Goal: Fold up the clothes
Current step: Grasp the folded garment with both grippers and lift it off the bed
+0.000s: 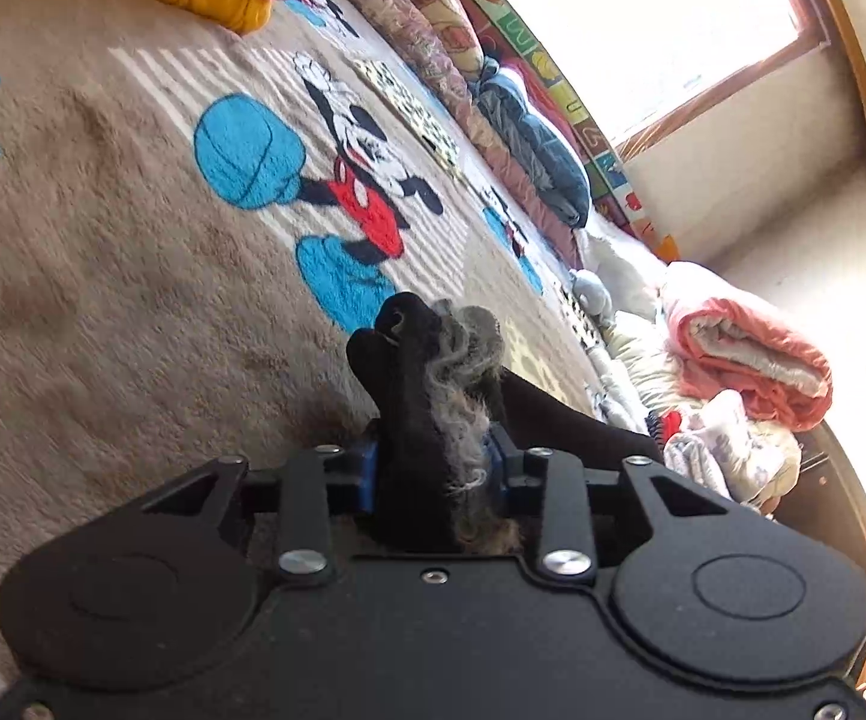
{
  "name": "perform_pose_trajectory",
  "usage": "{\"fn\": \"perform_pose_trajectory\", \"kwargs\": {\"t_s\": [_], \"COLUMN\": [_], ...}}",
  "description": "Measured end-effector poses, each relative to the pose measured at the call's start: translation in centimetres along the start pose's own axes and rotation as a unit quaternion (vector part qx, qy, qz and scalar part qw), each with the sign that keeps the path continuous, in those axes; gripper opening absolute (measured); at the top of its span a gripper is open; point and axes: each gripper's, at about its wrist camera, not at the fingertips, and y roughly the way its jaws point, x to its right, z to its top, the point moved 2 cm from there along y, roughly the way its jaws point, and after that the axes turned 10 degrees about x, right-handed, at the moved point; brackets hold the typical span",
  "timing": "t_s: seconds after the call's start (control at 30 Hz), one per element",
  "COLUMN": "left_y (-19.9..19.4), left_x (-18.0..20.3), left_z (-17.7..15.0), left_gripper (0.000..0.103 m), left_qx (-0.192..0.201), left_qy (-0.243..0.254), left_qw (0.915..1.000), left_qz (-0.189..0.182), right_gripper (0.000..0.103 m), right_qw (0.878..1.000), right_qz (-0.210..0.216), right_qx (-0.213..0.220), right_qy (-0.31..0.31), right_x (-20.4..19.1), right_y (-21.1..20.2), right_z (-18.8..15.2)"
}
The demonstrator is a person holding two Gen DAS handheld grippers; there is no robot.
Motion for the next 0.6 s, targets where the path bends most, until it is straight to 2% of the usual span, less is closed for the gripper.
{"fn": "perform_pose_trajectory", "kwargs": {"t_s": [0.13,0.33,0.47,0.6], "left_y": [-3.4,-9.3,-13.1,-17.0], "left_x": [-1.6,-5.4,-8.1,-10.4], "left_z": [3.9,9.7,13.9,18.4], "left_gripper": [0.032,0.032,0.032,0.032], "left_qx": [0.055,0.147,0.212,0.278], "left_qy": [-0.02,-0.026,-0.034,-0.02], "left_qw": [0.9982,0.9887,0.9763,0.9589], "left_qz": [-0.012,0.007,0.029,0.052], "right_gripper": [0.025,0.025,0.025,0.025], "right_qw": [0.999,0.991,0.98,0.969], "right_qz": [0.035,0.104,0.149,0.196], "right_qx": [-0.012,-0.064,-0.104,-0.128], "right_qy": [-0.025,-0.06,-0.077,-0.08], "right_x": [-4.5,-12.4,-18.1,-23.8], "right_y": [2.1,8.7,14.0,19.0], "right_z": [0.5,-0.4,-2.1,-4.1]}}
